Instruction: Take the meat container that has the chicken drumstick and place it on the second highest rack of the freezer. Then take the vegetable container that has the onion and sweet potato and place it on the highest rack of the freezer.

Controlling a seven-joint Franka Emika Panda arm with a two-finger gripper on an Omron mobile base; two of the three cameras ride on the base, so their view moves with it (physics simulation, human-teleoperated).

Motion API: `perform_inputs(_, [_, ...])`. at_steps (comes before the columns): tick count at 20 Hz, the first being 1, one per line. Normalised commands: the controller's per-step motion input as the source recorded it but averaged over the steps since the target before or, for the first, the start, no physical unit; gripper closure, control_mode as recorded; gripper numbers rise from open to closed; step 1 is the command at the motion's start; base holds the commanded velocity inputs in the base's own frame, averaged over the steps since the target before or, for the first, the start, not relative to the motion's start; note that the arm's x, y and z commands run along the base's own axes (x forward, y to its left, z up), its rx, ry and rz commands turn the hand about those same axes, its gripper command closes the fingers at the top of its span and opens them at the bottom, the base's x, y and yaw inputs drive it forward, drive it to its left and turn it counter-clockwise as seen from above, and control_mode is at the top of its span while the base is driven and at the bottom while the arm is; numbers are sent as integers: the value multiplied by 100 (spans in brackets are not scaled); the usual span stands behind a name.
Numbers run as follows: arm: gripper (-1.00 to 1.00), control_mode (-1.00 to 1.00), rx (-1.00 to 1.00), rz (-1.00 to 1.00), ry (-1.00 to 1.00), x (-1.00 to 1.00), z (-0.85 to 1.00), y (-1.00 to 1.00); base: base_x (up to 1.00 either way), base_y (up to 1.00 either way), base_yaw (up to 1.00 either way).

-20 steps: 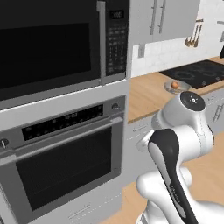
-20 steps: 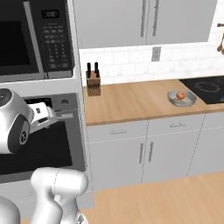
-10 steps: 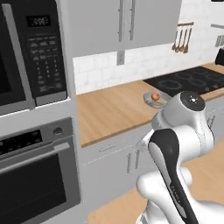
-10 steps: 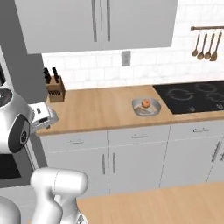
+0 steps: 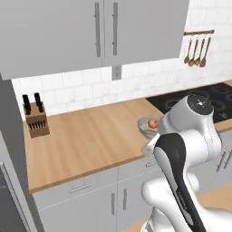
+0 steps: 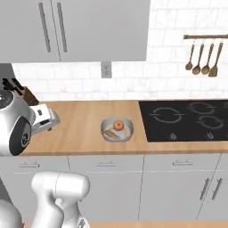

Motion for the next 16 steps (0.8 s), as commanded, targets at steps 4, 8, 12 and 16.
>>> perform_inputs(4, [-100, 100, 0, 0, 0, 0, 0, 0, 91, -63, 35])
perform_inputs(8, [-100, 100, 0, 0, 0, 0, 0, 0, 26, -54, 35])
perform_inputs(12, [-100, 100, 0, 0, 0, 0, 0, 0, 0, -35, 24])
perform_inputs(16, [-100, -100, 2, -4, 1, 6, -2, -9, 0, -18, 3])
